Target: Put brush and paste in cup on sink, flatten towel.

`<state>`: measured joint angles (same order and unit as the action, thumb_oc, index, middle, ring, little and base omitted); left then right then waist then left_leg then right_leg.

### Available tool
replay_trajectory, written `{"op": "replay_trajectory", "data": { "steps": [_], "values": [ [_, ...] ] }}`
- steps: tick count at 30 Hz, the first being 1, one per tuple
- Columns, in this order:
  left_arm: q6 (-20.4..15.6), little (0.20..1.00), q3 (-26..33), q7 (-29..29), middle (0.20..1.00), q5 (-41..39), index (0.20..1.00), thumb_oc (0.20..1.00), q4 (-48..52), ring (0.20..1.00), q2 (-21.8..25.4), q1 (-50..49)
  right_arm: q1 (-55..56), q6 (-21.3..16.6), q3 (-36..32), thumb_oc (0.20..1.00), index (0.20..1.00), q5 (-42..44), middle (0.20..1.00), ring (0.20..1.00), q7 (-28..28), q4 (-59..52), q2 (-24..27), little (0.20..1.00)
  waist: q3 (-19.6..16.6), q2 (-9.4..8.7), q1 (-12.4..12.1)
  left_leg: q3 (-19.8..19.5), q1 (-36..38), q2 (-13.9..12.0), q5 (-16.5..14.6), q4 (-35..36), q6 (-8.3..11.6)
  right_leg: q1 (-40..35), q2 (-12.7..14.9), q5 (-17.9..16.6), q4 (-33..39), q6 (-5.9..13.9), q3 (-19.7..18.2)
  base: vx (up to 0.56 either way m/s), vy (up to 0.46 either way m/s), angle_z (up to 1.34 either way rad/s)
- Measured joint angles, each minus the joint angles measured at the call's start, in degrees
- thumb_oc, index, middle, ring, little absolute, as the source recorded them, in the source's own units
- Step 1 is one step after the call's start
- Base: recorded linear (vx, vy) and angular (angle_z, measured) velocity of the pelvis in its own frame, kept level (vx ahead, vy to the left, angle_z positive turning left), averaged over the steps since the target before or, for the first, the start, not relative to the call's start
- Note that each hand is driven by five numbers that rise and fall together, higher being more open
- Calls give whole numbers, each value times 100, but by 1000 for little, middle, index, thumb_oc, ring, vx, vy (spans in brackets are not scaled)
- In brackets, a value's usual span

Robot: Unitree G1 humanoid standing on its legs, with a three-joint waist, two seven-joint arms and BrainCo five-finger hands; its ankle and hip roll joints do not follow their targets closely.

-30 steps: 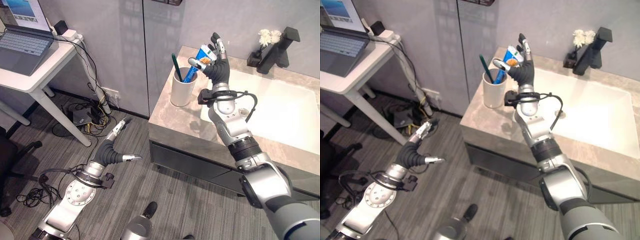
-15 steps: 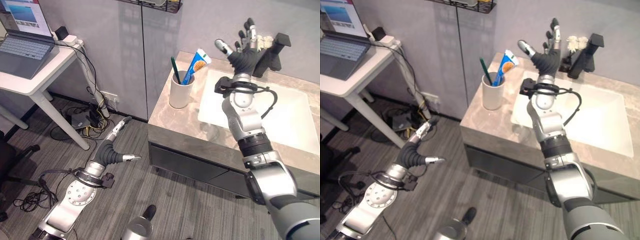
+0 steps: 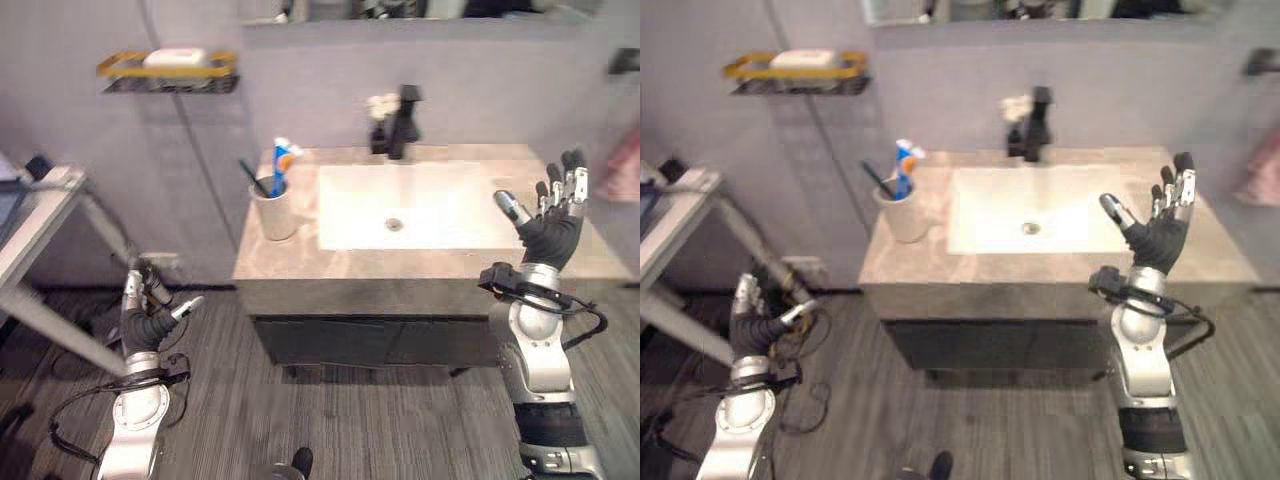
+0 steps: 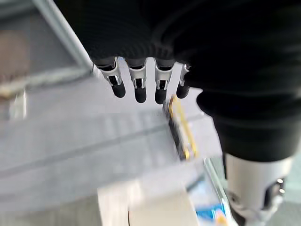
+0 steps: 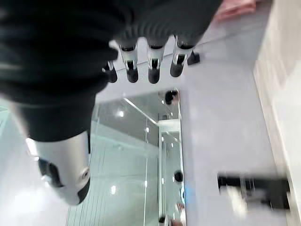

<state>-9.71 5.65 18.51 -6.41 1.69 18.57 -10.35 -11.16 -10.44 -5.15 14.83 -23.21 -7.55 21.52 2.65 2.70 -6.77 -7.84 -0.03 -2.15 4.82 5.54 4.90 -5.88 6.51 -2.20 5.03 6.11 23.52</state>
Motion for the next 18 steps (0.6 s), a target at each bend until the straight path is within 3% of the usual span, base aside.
{"op": "replay_trajectory", "data": {
  "steps": [6, 8, 11, 13, 16, 18],
  "values": [
    [54, 1000, -134, 124, 1000, -273, 1000, 1000, -504, 1000, -179, 257, 428, 30, 31, 1000, 1000, 15, 1000, 1000, 450, -40, 149, 1000, -62, 212, 393, 49, 104, -544, 76, -8, 214, -22, -605, 140, 5, -349, -114, -17, -197, -14],
    [64, 1000, -146, 133, 1000, -272, 1000, 1000, -509, 1000, -173, 304, 422, 25, 96, 1000, 1000, 18, 1000, 1000, 574, -44, 141, 1000, 2, 260, 400, 54, 79, -646, 116, -105, 280, -6, -704, 216, 46, -470, -147, -43, -100, -4],
    [69, 1000, -146, 172, 1000, -257, 1000, 1000, -542, 1000, -173, 352, 419, 24, 215, 1000, 1000, 63, 1000, 1000, 659, -40, 143, 1000, 229, 166, 345, 67, -196, -506, 258, -787, 398, -32, -601, 210, 48, -574, -330, -3, -18, -28],
    [75, 1000, -149, 258, 1000, -240, 1000, 1000, -623, 1000, -173, 354, 423, 26, 256, 1000, 1000, 188, 1000, 1000, 729, -41, 132, 1000, 306, 78, 353, 73, -388, -402, 376, -1023, 367, -29, -463, 183, 47, -618, -341, 49, 48, -15],
    [114, 1000, -145, 384, 1000, -149, 1000, 1000, -649, 1000, -173, 445, 435, 22, 168, 1000, 1000, 244, 1000, 1000, 720, -37, 119, 1000, 380, -17, 382, 7, -636, -125, 288, -674, 373, 22, -382, 215, 46, -811, -451, 20, 25, 10],
    [115, 1000, -128, 449, 1000, -138, 1000, 1000, -643, 1000, -152, 545, 415, 23, 153, 1000, 1000, 243, 1000, 1000, 720, -32, 80, 1000, 483, -79, 275, -294, -812, 27, 276, -453, 386, 82, -377, 192, 33, -822, -557, 53, 56, -16]
  ]
}}
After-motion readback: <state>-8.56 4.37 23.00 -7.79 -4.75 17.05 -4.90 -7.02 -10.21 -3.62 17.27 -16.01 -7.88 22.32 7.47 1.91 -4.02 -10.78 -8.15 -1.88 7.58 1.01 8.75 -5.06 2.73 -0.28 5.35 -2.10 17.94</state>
